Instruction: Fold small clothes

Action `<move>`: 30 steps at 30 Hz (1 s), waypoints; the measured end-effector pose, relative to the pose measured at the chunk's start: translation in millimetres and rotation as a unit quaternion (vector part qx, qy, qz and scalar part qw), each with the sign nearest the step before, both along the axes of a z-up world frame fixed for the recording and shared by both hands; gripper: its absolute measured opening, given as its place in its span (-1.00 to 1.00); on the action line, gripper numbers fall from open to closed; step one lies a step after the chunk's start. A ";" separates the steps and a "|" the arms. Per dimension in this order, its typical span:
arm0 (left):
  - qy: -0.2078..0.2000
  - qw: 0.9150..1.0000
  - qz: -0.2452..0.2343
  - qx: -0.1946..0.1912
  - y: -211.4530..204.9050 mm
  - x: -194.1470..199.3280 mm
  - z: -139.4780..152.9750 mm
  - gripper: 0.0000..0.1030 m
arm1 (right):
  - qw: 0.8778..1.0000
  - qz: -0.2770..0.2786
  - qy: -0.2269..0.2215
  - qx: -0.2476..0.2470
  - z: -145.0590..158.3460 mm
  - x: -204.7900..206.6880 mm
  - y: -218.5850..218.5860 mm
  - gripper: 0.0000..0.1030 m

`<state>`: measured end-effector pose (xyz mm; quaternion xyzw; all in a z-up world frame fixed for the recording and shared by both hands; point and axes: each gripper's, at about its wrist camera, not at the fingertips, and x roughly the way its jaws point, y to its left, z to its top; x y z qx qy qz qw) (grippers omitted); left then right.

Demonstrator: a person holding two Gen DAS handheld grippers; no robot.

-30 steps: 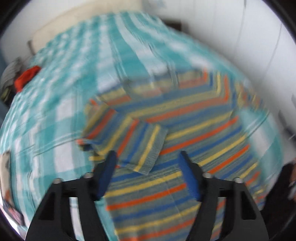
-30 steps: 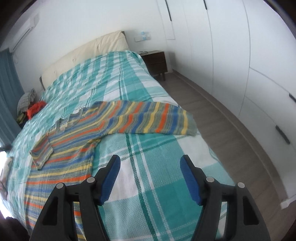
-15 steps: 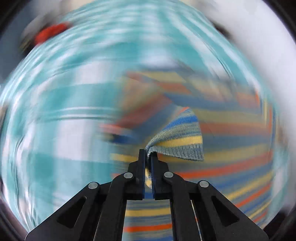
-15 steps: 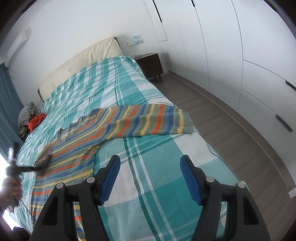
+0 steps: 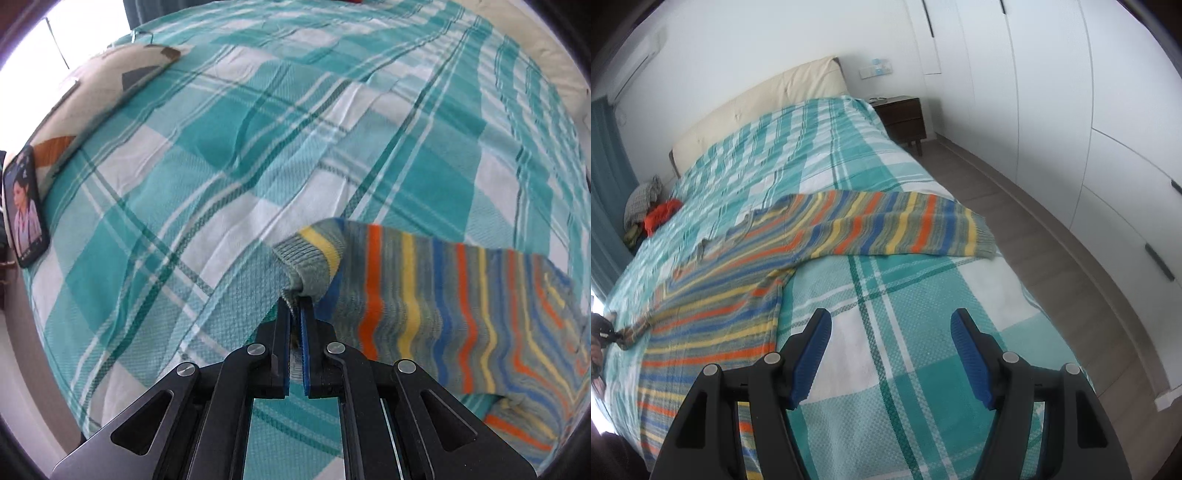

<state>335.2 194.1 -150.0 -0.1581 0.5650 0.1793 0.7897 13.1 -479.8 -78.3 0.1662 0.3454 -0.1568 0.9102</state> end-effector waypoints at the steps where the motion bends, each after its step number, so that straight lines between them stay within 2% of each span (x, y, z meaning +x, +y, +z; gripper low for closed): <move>1: 0.002 1.000 0.005 -0.007 3.0 -5.4 -2.8 -0.95 | 1.000 0.001 0.002 -0.001 -1.1 0.5 1.0 0.30; 3: 0.002 1.000 0.006 -0.015 5.5 -12.9 -6.4 -0.93 | 1.000 -0.001 0.007 -0.001 -2.7 1.5 0.0 0.30; 5: 0.005 1.000 -0.002 -0.012 8.2 -15.6 -6.9 -0.80 | 1.000 -0.005 0.009 0.001 -3.9 0.9 -1.7 0.30; 6: 0.012 1.000 -0.003 0.001 10.7 -20.0 -3.4 -0.61 | 1.000 -0.006 0.009 0.002 -3.7 0.3 -2.6 0.30; 7: 0.020 1.000 0.000 0.023 14.7 -24.1 1.6 -0.31 | 1.000 -0.005 0.009 0.003 -3.3 -0.7 -1.9 0.30; 8: 0.029 0.998 0.000 0.057 17.1 -29.5 9.6 -0.18 | 1.000 -0.001 0.011 0.004 -2.1 -1.1 -2.4 0.30; 9: 0.025 0.995 -0.015 0.090 15.4 -35.5 21.5 -0.02 | 1.000 0.005 0.014 0.008 -0.5 -1.4 -3.1 0.31; 10: 0.010 0.993 -0.042 0.107 9.8 -39.6 33.0 0.05 | 1.000 0.009 0.016 0.012 0.5 -1.8 -3.6 0.42; 11: -0.010 0.989 -0.084 0.117 -1.1 -42.0 47.1 0.12 | 1.000 0.015 0.018 0.019 1.2 -1.3 -4.6 0.57; 12: -0.029 0.984 -0.131 0.115 -15.6 -41.8 61.1 0.33 | 0.999 0.023 0.022 0.027 2.4 1.9 -6.5 0.61; 13: -0.046 0.977 -0.182 0.103 -34.8 -37.7 74.9 0.58 | 0.999 0.034 0.027 0.026 3.7 7.6 -6.3 0.62; 15: -0.072 0.959 -0.264 0.067 -72.4 -25.2 94.7 0.83 | 0.997 0.065 0.039 -0.004 10.8 32.1 -2.4 0.62; 18: -0.102 0.922 -0.373 0.004 -137.5 11.0 106.3 0.86 | 0.994 0.103 0.028 -0.036 28.2 72.6 8.1 0.62; 19: -0.101 0.909 -0.403 -0.006 -160.1 28.9 102.7 0.86 | 0.992 0.121 0.015 -0.034 37.3 91.6 12.5 0.62; 20: -0.096 0.901 -0.423 -0.009 -175.3 43.7 96.7 0.86 | 0.991 0.132 0.007 -0.032 43.4 105.5 15.9 0.62; 23: -0.056 0.882 -0.467 -0.003 -215.6 94.1 62.7 0.85 | 0.985 0.171 -0.007 -0.027 55.8 145.8 27.9 0.62; 24: -0.048 0.880 -0.472 0.004 -220.6 103.3 54.6 0.83 | 0.981 0.190 -0.006 -0.024 57.7 162.6 31.2 0.62; 27: -0.017 0.867 -0.497 0.028 -237.5 126.5 24.8 0.82 | 0.974 0.228 0.001 -0.021 56.4 200.1 34.4 0.62; 30: -0.002 0.847 -0.528 0.061 -247.3 134.6 3.3 0.81 | 0.969 0.247 0.011 -0.017 51.0 235.5 31.4 0.62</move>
